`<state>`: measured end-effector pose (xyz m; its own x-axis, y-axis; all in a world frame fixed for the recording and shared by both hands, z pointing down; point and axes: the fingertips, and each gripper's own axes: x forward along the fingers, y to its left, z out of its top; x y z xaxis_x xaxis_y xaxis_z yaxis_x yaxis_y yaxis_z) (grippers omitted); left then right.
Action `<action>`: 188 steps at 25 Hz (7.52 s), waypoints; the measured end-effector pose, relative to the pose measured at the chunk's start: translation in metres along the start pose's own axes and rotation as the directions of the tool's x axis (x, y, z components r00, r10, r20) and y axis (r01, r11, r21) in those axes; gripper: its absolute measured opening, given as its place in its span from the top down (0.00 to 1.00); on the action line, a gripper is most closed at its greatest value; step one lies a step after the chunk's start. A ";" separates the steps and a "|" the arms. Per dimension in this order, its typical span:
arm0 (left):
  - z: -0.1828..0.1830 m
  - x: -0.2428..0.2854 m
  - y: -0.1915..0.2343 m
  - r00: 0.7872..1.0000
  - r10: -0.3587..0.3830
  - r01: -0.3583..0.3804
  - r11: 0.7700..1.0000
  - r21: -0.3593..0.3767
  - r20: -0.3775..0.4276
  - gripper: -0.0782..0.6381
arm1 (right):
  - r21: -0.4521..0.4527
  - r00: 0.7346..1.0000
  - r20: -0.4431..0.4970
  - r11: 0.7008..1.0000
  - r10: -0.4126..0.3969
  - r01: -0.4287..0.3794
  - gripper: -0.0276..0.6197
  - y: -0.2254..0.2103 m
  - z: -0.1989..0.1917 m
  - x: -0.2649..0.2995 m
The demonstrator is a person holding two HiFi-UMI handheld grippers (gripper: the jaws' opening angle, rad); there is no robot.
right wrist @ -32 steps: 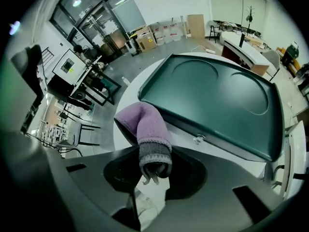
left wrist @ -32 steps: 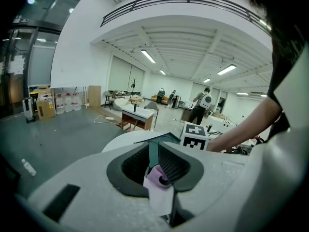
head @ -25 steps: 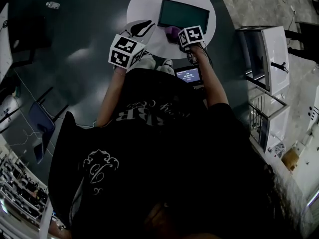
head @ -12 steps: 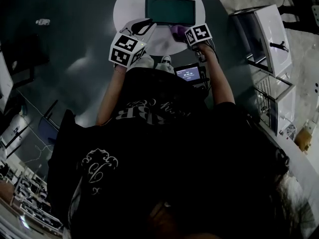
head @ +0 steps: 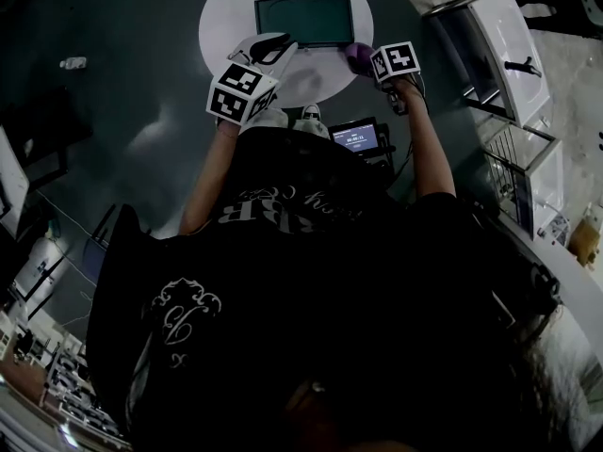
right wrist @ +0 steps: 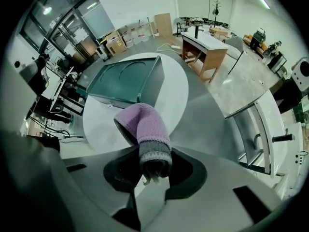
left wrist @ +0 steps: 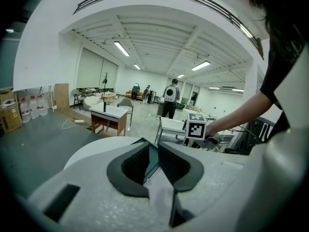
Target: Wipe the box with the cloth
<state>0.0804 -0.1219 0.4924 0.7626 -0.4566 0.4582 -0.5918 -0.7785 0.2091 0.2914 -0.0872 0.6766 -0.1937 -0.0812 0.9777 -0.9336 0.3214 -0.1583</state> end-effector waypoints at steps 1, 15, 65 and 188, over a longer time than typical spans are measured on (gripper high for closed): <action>0.001 0.003 -0.001 1.000 -0.003 0.003 1.000 0.003 -0.001 0.82 | 0.005 1.000 0.000 1.000 -0.003 0.003 0.80 -0.004 -0.002 -0.001; 0.007 0.002 0.012 0.999 0.033 -0.033 0.999 -0.001 0.005 0.82 | -0.041 0.999 -0.014 0.998 -0.052 0.052 0.80 -0.026 0.026 -0.002; -0.033 -0.085 0.160 0.950 0.313 -0.308 0.929 -0.204 -0.009 0.82 | -0.435 0.973 -0.177 0.898 -0.150 0.060 0.80 0.008 0.244 0.037; 0.004 -0.008 0.107 0.995 -0.033 0.036 0.999 -0.021 0.093 0.82 | 0.091 0.894 0.408 0.966 0.187 -0.243 0.80 0.157 0.140 -0.090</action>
<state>0.0119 -0.2029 0.5076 0.8029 -0.4684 0.3686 -0.5697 -0.7850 0.2434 0.1200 -0.1610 0.5444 -0.4706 -0.3971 0.7879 -0.8817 0.2445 -0.4034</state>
